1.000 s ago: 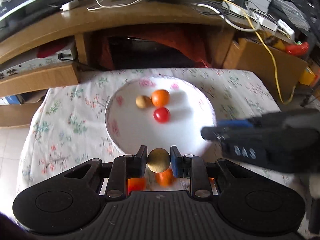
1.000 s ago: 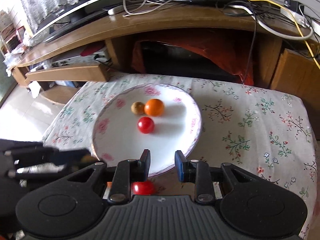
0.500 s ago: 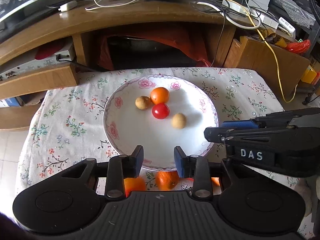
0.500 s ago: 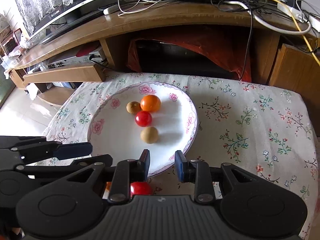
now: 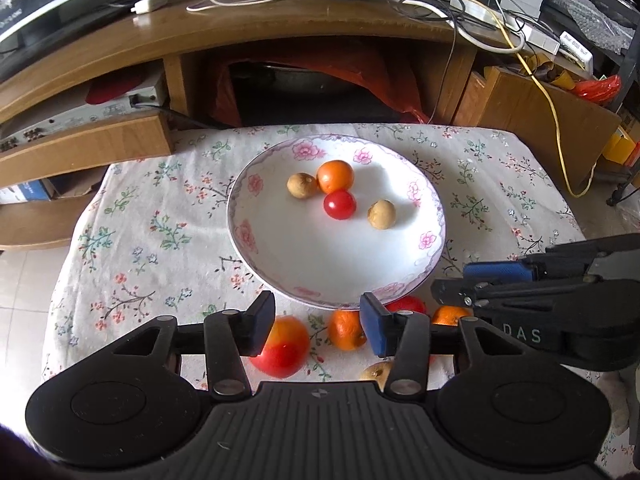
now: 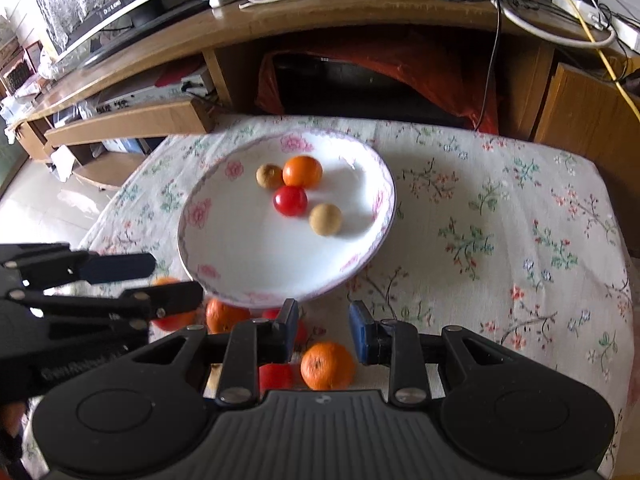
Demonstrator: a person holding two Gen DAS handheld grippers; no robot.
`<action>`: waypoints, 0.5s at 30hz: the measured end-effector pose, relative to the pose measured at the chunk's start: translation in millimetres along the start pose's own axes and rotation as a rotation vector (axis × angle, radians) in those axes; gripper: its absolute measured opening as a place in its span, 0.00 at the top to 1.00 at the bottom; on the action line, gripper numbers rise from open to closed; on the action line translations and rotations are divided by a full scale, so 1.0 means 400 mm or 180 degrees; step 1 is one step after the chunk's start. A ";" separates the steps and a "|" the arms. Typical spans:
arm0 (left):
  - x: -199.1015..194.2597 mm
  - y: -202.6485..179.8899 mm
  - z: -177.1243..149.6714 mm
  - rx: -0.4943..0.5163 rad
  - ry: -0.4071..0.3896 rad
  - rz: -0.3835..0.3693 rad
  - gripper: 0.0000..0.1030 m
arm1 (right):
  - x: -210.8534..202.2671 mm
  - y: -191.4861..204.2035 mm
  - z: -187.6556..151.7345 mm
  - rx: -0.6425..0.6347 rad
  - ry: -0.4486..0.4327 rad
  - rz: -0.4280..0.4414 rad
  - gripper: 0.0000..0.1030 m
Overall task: Organize fruits
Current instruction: 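Grasp a mandarin with the right gripper while the left gripper grasps the large red tomato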
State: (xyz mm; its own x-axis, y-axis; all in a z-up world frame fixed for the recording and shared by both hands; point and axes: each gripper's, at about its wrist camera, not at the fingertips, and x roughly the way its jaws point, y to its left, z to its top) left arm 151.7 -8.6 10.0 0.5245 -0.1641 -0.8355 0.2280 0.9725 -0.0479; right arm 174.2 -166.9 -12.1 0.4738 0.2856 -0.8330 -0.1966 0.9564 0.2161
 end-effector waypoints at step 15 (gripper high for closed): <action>0.033 0.032 -0.015 -0.0067 0.0192 0.0079 0.37 | 0.028 -0.007 -0.015 0.0006 0.0194 0.0031 0.72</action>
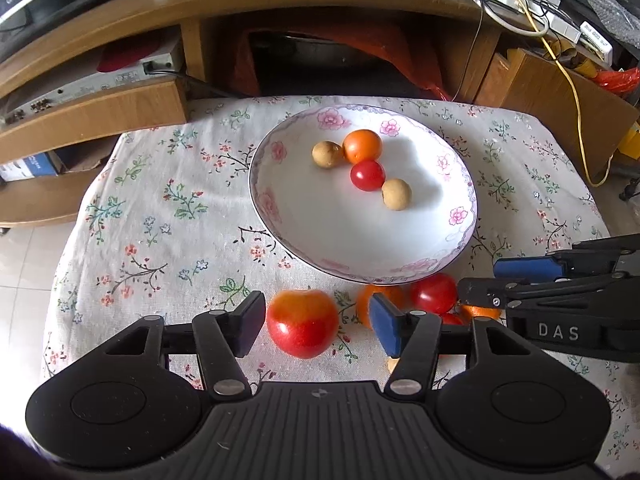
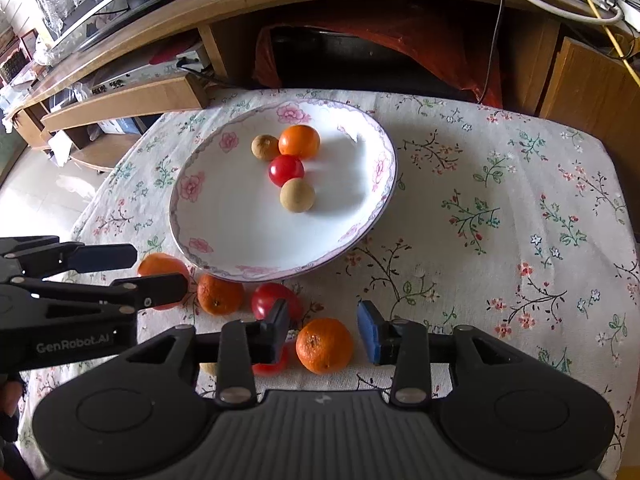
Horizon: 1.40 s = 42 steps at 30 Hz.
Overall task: Organize fruits
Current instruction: 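Grasp a mandarin with the right gripper while the left gripper grasps the large red tomato, then lift the mandarin with the right gripper while the left gripper lifts the large tomato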
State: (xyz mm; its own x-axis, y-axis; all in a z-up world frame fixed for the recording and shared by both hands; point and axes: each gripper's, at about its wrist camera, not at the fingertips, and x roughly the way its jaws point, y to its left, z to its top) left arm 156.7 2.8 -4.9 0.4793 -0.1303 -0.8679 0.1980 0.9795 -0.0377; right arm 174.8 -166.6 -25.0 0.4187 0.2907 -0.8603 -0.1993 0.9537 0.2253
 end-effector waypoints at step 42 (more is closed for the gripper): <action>0.076 0.048 -0.001 -0.0225 0.0139 0.0031 0.50 | 0.035 -0.010 -0.011 -0.0036 0.0065 0.0036 0.77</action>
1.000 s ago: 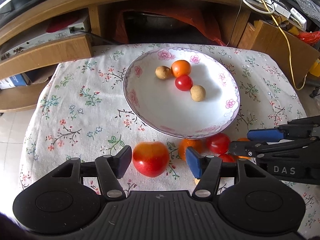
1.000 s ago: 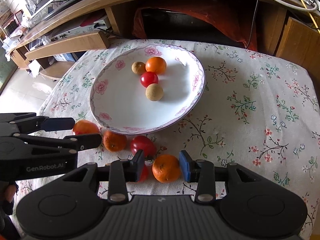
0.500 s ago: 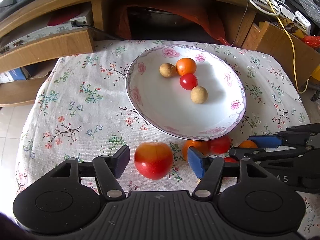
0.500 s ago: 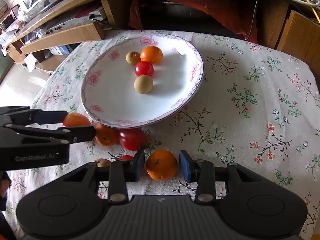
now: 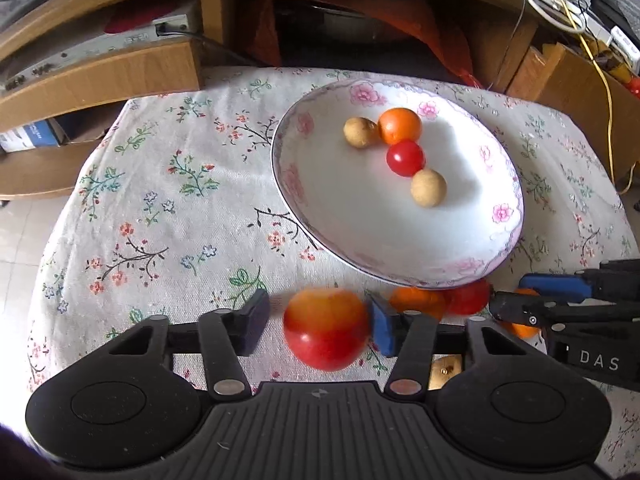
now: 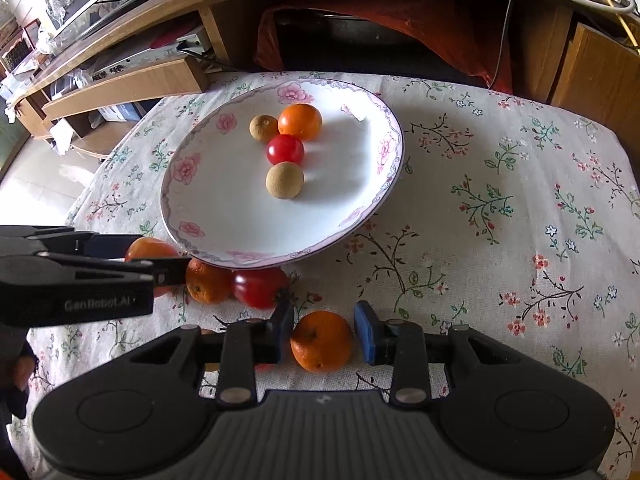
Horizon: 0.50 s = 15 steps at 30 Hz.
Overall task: Organize fruits
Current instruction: 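Lift the mandarin with the right gripper while the left gripper lifts the large tomato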
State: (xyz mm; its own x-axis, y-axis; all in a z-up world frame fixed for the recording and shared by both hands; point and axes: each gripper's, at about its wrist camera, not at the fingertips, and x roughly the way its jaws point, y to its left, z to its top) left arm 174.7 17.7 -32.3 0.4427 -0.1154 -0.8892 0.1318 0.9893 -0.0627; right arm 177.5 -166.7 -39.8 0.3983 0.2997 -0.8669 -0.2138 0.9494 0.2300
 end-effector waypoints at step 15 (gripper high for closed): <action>-0.066 -0.018 -0.058 0.0056 0.0028 -0.0065 0.52 | -0.065 0.005 -0.029 0.0035 -0.0036 0.0011 0.85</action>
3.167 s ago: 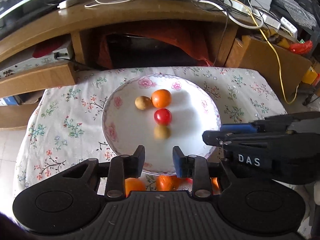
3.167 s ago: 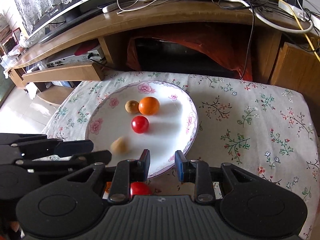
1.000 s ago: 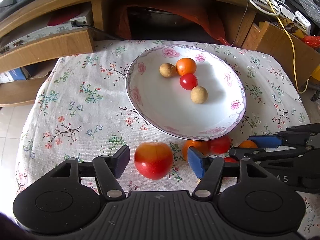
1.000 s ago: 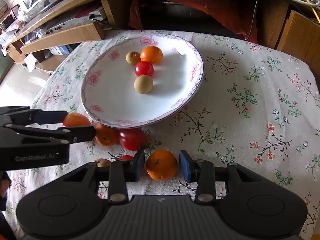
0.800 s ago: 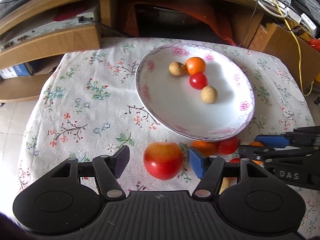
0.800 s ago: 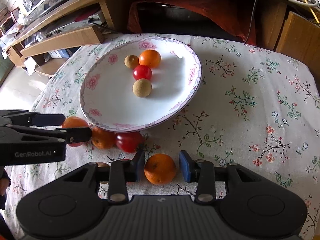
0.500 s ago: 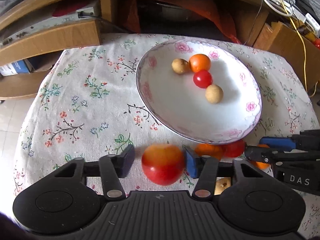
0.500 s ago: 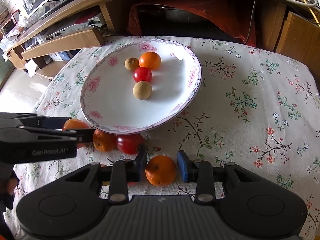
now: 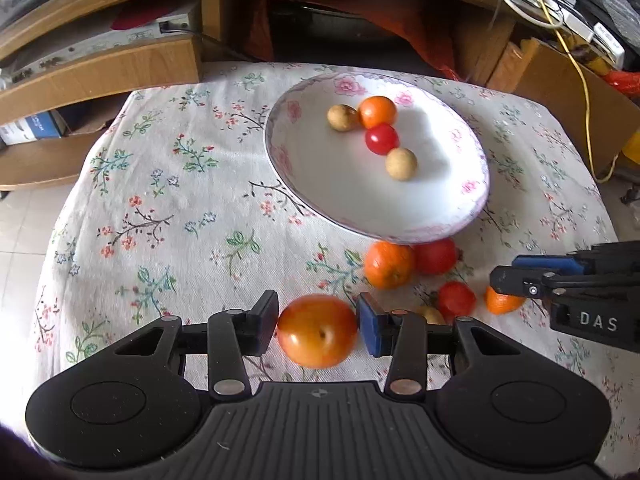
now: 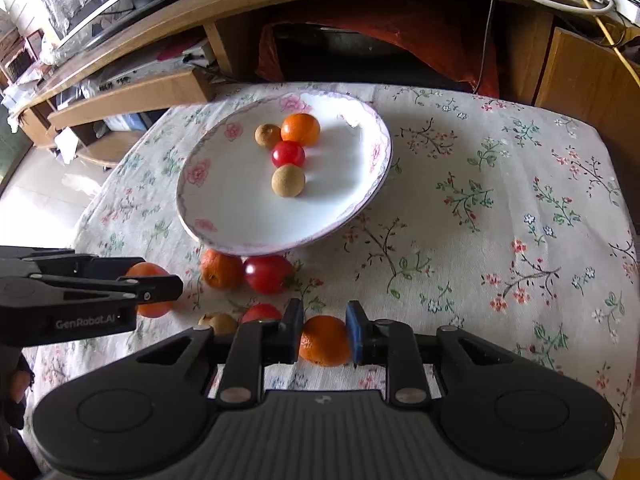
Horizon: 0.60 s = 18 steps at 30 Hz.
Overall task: Organize fruits
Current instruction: 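Lift the mandarin with the right gripper while the left gripper lifts the large tomato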
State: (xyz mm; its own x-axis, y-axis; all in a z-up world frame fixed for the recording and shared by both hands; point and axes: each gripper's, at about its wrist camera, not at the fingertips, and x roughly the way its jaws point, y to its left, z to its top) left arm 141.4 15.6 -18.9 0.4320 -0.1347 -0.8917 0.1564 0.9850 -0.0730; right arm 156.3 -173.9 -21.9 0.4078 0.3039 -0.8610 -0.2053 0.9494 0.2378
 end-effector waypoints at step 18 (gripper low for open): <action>-0.005 -0.005 -0.039 0.0016 0.0060 -0.0014 0.35 | 0.024 -0.010 -0.041 0.0003 0.0199 -0.0152 0.78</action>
State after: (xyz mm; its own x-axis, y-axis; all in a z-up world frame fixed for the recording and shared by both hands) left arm 126.3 15.5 -23.9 0.4145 -0.1368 -0.8997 0.1626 0.9839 -0.0747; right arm 146.4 -176.2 -38.6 0.3607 0.2526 -0.8978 -0.1860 0.9628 0.1962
